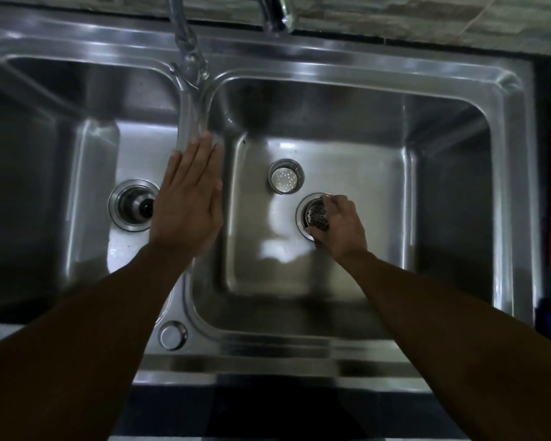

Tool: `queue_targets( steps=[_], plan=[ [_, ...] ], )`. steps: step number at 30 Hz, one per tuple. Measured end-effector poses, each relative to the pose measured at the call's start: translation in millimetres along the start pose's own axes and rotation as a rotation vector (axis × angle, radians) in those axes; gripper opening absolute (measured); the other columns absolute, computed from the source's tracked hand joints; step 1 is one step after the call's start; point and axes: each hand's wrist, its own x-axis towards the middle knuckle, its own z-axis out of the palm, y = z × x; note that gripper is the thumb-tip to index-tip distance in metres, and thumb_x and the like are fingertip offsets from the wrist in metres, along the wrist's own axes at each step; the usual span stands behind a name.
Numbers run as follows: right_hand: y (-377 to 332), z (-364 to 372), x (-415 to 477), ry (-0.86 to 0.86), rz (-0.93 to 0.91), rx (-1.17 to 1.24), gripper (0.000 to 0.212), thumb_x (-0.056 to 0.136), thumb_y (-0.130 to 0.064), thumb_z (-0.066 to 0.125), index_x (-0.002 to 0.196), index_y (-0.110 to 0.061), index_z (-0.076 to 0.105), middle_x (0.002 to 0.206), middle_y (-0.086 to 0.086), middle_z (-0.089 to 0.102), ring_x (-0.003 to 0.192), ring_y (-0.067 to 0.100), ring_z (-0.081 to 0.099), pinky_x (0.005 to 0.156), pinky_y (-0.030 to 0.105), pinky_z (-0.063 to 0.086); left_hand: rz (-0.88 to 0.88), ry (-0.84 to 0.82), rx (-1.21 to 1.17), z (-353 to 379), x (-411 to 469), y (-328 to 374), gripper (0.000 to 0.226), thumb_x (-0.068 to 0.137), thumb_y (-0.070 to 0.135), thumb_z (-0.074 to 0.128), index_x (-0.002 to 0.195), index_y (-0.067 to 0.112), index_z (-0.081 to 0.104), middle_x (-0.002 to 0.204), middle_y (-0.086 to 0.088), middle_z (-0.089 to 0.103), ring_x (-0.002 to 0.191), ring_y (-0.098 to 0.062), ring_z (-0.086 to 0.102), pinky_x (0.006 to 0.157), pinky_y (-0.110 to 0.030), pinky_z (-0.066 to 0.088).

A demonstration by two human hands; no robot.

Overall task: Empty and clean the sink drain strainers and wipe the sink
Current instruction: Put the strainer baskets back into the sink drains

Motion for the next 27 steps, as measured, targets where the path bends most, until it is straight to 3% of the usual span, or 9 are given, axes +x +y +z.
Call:
queue_targets(
  steps=[7, 10, 13, 16, 20, 24, 27],
  plan=[
    [2, 1, 0, 0.019, 0.001, 0.044, 0.079, 0.077, -0.050, 0.077, 0.141, -0.014, 0.049, 0.138, 0.007, 0.049, 0.124, 0.027, 0.045, 0.101, 0.039, 0.047, 0.015, 0.008, -0.011, 1, 0, -3, 0.054, 0.103, 0.019, 0.032, 0.155, 0.005, 0.028, 0.164, -0.014, 0.023, 0.154, -0.026, 0.017, 0.124, -0.051, 0.016],
    [-10, -7, 4, 0.114, -0.044, 0.118, 0.073, 0.081, -0.050, 0.074, 0.141, -0.017, 0.049, 0.136, 0.005, 0.051, 0.124, 0.024, 0.047, 0.102, 0.039, 0.048, 0.017, 0.015, -0.015, 2, 0, -4, 0.054, 0.103, 0.017, 0.034, 0.155, 0.005, 0.028, 0.164, -0.014, 0.023, 0.154, -0.026, 0.018, 0.124, -0.052, 0.017],
    [-34, -18, 16, 0.199, -0.096, 0.187, 0.082, 0.079, -0.053, 0.075, 0.145, -0.015, 0.043, 0.139, 0.006, 0.048, 0.127, 0.023, 0.047, 0.101, 0.033, 0.046, 0.017, 0.015, -0.034, 2, 0, -5, 0.054, 0.103, 0.017, 0.033, 0.155, 0.005, 0.028, 0.163, -0.015, 0.023, 0.153, -0.027, 0.018, 0.123, -0.053, 0.018],
    [-54, -26, 31, 0.172, -0.123, 0.223, 0.096, 0.074, -0.053, 0.077, 0.150, -0.017, 0.031, 0.147, 0.005, 0.040, 0.135, 0.022, 0.040, 0.106, 0.029, 0.039, 0.020, 0.020, -0.051, 1, 0, -5, 0.053, 0.103, 0.017, 0.030, 0.154, 0.003, 0.030, 0.163, -0.015, 0.025, 0.153, -0.028, 0.019, 0.123, -0.054, 0.019],
    [-73, -24, 46, 0.096, -0.144, 0.190, 0.105, 0.070, -0.047, 0.083, 0.153, -0.012, 0.029, 0.157, 0.009, 0.034, 0.145, 0.025, 0.030, 0.116, 0.031, 0.029, 0.014, 0.000, -0.077, -1, -2, -5, 0.056, 0.102, 0.018, 0.026, 0.155, 0.004, 0.028, 0.164, -0.014, 0.022, 0.154, -0.026, 0.016, 0.125, -0.050, 0.014],
    [-82, -15, 60, 0.011, -0.118, 0.139, 0.104, 0.072, -0.042, 0.080, 0.155, -0.010, 0.026, 0.160, 0.006, 0.031, 0.149, 0.024, 0.024, 0.120, 0.029, 0.021, 0.023, -0.006, -0.096, -3, -2, -7, 0.056, 0.101, 0.020, 0.026, 0.155, 0.004, 0.029, 0.164, -0.014, 0.022, 0.154, -0.026, 0.016, 0.125, -0.050, 0.014],
    [-86, -11, 66, 0.016, -0.126, 0.124, 0.091, 0.076, -0.038, 0.078, 0.152, -0.012, 0.034, 0.154, 0.007, 0.040, 0.144, 0.026, 0.033, 0.118, 0.032, 0.029, 0.026, -0.007, -0.108, -4, -2, -7, 0.056, 0.101, 0.019, 0.026, 0.154, 0.003, 0.029, 0.164, -0.015, 0.022, 0.154, -0.027, 0.016, 0.126, -0.048, 0.012]
  ],
)
